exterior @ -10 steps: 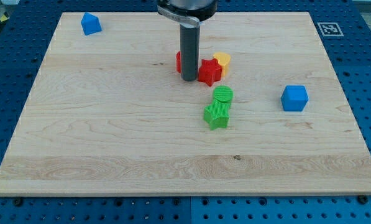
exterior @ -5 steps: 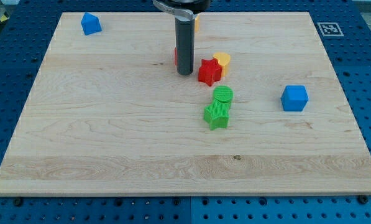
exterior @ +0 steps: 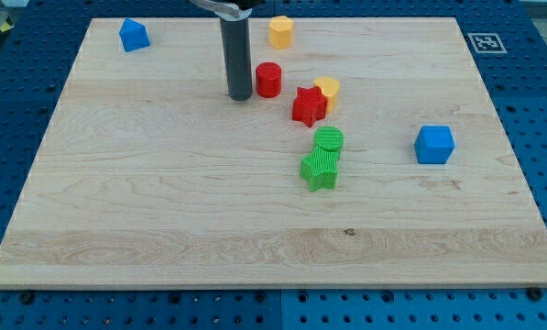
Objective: Place the red circle at the top of the red star
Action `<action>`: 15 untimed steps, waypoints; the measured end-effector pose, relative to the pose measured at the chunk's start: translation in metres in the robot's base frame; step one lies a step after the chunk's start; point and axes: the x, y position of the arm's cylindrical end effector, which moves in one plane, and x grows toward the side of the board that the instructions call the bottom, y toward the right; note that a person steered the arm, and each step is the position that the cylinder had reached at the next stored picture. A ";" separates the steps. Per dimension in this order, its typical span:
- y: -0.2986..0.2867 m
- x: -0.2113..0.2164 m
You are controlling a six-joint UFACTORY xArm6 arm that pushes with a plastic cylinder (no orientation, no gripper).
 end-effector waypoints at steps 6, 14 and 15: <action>0.058 -0.002; 0.054 -0.014; 0.057 -0.014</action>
